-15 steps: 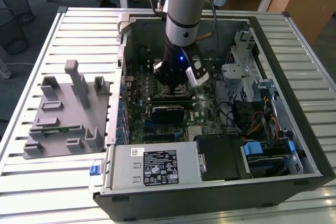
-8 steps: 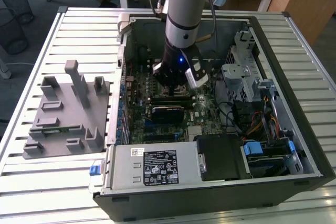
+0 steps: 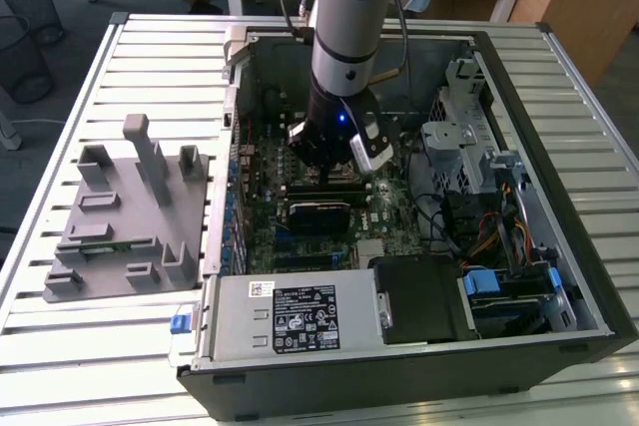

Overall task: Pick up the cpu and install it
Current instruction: 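Install the second cpu locking lever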

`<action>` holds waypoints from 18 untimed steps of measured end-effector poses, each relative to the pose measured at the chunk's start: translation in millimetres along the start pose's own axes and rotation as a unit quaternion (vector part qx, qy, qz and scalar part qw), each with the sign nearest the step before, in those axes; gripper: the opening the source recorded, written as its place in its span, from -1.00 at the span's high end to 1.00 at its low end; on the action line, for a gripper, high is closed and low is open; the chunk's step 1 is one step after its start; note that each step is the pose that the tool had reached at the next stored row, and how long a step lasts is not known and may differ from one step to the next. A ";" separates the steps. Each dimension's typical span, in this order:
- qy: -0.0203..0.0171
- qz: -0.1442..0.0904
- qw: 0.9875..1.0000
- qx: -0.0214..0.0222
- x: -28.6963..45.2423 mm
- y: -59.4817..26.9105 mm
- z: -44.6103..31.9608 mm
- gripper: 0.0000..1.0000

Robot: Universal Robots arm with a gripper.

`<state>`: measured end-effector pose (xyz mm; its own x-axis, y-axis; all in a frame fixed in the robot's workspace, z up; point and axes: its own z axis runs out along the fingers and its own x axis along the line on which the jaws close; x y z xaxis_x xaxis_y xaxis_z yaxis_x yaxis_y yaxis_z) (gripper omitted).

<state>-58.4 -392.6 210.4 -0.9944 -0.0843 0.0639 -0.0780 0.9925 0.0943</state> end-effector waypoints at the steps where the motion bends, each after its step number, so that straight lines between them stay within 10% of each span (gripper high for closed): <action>1: 0.000 -0.001 1.000 -0.002 0.1 -0.6 0.2 0.79; 18: -0.002 -0.003 1.000 -0.023 8.1 -11.3 3.3 0.79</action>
<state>-65.8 -404.2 206.5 -0.9941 -0.0904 0.0597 -0.0812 0.9867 0.1411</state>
